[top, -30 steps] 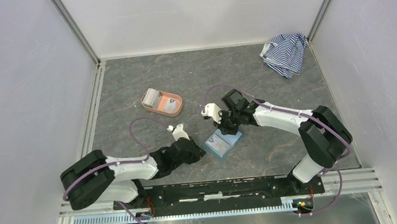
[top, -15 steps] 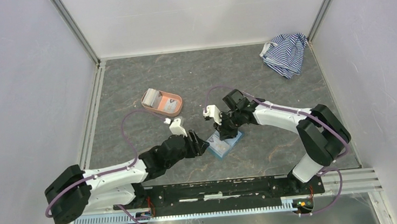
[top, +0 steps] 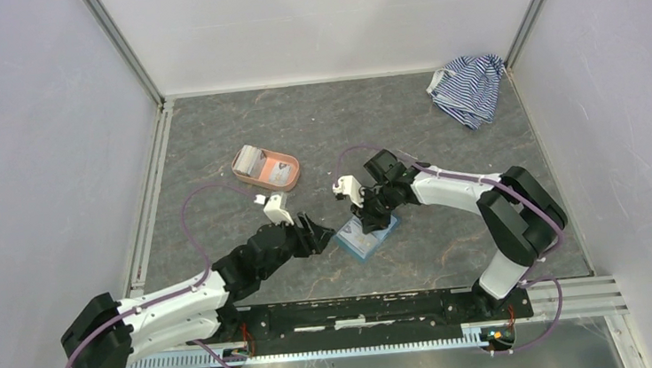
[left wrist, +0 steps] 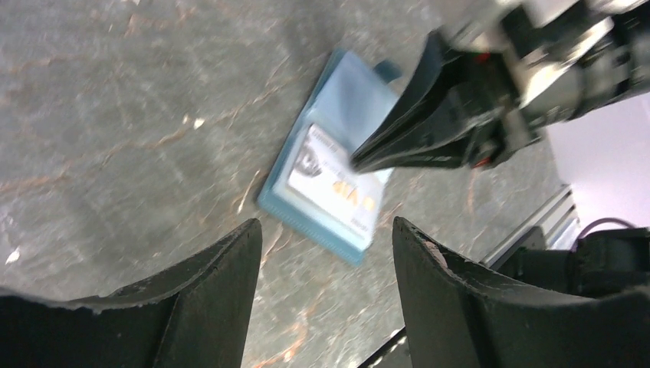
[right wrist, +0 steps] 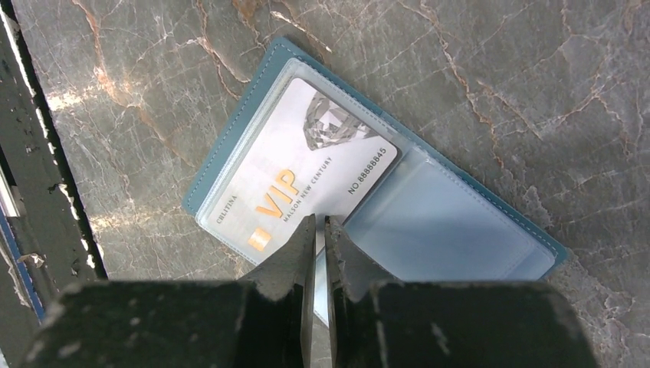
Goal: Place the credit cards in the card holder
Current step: Insert the credit card into the card holder, then pick up the credit card from the storage box.
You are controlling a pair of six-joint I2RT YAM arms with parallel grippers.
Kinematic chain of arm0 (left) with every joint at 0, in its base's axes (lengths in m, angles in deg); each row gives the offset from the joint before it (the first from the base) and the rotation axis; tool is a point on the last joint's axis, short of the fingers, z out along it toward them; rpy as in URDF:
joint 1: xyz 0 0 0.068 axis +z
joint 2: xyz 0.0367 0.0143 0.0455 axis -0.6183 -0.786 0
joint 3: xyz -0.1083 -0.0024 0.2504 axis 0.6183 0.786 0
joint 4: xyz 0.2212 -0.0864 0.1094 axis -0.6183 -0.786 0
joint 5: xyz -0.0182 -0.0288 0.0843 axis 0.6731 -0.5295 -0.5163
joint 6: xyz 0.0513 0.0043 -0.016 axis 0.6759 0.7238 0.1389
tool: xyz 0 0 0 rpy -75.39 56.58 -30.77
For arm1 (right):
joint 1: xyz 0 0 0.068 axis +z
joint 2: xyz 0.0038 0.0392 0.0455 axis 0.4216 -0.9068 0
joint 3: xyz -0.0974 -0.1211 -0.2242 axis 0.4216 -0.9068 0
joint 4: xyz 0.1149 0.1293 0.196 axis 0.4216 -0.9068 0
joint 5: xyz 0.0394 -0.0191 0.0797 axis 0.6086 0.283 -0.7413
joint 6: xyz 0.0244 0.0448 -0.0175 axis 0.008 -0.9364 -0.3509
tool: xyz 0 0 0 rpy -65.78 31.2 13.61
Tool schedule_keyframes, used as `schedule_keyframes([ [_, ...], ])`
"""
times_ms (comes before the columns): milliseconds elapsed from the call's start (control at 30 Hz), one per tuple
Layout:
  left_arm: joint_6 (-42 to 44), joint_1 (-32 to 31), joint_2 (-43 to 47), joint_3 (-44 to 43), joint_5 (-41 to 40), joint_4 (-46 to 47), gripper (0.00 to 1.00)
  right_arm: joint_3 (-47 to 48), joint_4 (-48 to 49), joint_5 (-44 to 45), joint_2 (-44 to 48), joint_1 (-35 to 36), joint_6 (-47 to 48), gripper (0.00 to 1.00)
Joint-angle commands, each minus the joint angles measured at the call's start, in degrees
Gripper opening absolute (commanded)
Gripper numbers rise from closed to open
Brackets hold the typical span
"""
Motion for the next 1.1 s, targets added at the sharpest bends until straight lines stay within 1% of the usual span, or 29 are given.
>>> schedule_keyframes([
  [0, -3.2, 0.2, 1.7, 3.9, 0.7, 3.4, 0.7, 0.1, 1.1, -0.4, 2.4, -0.3, 0.3, 0.13],
  [100, -4.1, 0.2, 1.4, 4.7, 0.7, 4.7, 0.7, 0.0, 1.4, -1.0, 3.9, -0.7, 0.4, 0.14],
  [233, -5.0, 0.2, -1.2, 4.6, 1.3, 6.5, 0.68, -1.0, 3.0, 5.0, 4.0, -1.2, -0.4, 0.13],
  [267, -5.4, 0.2, -2.1, 4.6, 1.5, 7.2, 0.66, -0.9, 2.8, 5.7, 3.3, -1.2, -0.4, 0.13],
  [367, -6.7, 0.2, -4.9, 4.6, 2.1, 9.3, 0.59, -0.4, 1.9, 3.9, 0.8, -1.1, -0.6, 0.13],
  [467, -7.6, 0.2, -7.4, 4.7, 3.3, 11.4, 0.53, -0.3, 2.1, 5.2, -0.2, -0.6, -0.8, 0.11],
  [700, -9.3, 0.2, -13.3, 5.7, 5.1, 18.1, 0.51, -0.3, 1.6, 2.0, -1.0, 0.8, -0.4, 0.1],
  [800, -9.4, 0.2, -15.6, 5.4, 4.5, 19.1, 0.5, -0.2, 1.6, 0.4, -0.7, 1.9, -0.4, 0.1],
  [867, -8.7, 0.2, -15.4, 4.9, 3.8, 18.3, 0.5, -0.2, 1.6, -0.9, -0.4, 2.0, -0.4, 0.1],
  [933, -6.8, 0.6, -13.7, 3.1, 3.2, 14.3, 0.5, 0.2, 1.5, -0.6, -0.3, 2.0, -0.7, 0.11],
  [1000, -3.8, 1.5, -10.9, 0.0, 2.4, 8.0, 0.52, 0.6, 1.4, 0.4, 0.1, 1.7, -0.8, 0.11],
  [1067, 0.1, 2.9, -7.5, -3.8, 1.8, -0.2, 0.57, 0.8, 1.0, -0.4, 1.0, 0.8, -0.7, 0.11],
])
